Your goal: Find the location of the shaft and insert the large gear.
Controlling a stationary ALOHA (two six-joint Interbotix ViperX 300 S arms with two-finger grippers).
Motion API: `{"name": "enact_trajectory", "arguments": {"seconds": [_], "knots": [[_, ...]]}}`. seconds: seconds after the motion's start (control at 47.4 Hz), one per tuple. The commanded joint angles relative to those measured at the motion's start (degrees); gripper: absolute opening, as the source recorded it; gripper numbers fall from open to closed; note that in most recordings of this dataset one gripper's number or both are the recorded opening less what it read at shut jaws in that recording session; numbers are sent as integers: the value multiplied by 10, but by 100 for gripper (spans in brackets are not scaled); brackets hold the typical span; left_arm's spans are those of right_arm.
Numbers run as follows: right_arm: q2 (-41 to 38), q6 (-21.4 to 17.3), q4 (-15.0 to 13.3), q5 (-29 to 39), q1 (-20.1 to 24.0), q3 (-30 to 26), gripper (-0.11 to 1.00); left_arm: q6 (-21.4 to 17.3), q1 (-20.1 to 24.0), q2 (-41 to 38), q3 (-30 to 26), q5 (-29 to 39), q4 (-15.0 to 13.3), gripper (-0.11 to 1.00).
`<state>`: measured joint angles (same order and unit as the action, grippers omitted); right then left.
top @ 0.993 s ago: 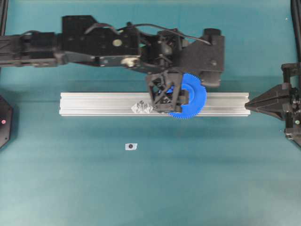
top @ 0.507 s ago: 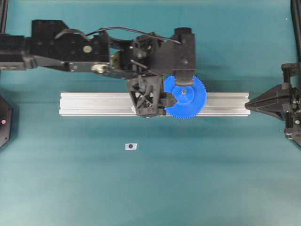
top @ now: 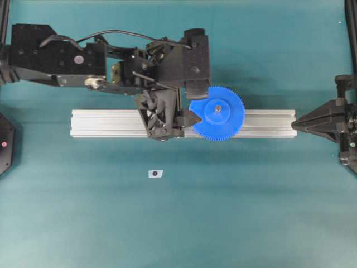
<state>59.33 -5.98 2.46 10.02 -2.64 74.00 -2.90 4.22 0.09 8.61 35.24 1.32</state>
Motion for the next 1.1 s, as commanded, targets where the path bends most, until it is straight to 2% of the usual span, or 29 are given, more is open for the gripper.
{"name": "enact_trajectory", "arguments": {"seconds": [0.0,0.465,1.077], "knots": [[-3,-5,-1,-4,-1,-6,3,1,-4,25,-1,-12,2,84],[-3,-5,0,-4,-1,-5,3,-1,-5,-10,-20,-62,3,85],[-3,-5,-1,-4,-1,-5,3,0,-4,-33,-36,-58,2,84]]}}
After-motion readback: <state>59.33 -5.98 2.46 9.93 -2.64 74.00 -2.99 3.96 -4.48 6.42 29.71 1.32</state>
